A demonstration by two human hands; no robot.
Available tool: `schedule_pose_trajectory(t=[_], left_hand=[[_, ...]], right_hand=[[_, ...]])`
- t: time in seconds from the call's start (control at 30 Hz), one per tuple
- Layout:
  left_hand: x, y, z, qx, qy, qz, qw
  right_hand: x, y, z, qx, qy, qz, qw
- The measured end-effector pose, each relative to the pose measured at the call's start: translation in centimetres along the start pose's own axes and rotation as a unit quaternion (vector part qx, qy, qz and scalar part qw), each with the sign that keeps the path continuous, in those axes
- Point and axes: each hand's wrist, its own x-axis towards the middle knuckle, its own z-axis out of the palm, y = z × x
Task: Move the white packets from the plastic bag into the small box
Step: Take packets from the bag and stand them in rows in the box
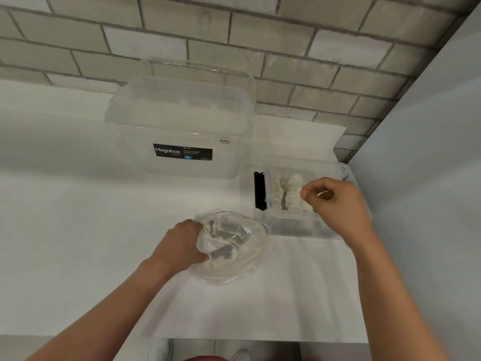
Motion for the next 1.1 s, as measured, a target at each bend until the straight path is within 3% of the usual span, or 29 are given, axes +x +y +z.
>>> schedule_pose_trajectory(t=[0.13, 0.23, 0.37, 0.53, 0.77, 0.97, 1.1], left_hand=[[0.0, 0.0, 0.1, -0.007, 0.005, 0.013, 1.0], [0.1, -0.2, 0.2, -0.001, 0.008, 0.02, 1.0], [0.1, -0.1, 0.2, 0.0, 0.017, 0.032, 0.999], [0.2, -0.2, 0.5, -0.002, 0.024, 0.033, 0.999], [0.6, -0.6, 0.8, -0.004, 0.012, 0.032, 0.999], [1.0, -0.8, 1.2, 0.021, -0.01, 0.024, 0.999], [1.0, -0.8, 1.1, 0.029, -0.015, 0.023, 0.999]], right_hand=[[-5.4, -2.6, 3.6, 0.074, -0.082, -0.025, 0.994], [-7.0, -2.5, 8.2, -0.023, -0.163, -0.05, 0.985], [-6.9, -0.7, 12.9, -0.232, -0.2, -0.028, 0.952], [-6.8, 0.0, 14.3, -0.259, -0.217, 0.029, 0.941], [-6.9, -0.5, 14.1, -0.164, -0.178, 0.032, 0.97], [-7.9, -2.2, 12.4, -0.199, -0.033, -0.137, 0.97], [-7.9, -2.3, 12.2, -0.221, -0.002, -0.172, 0.96]])
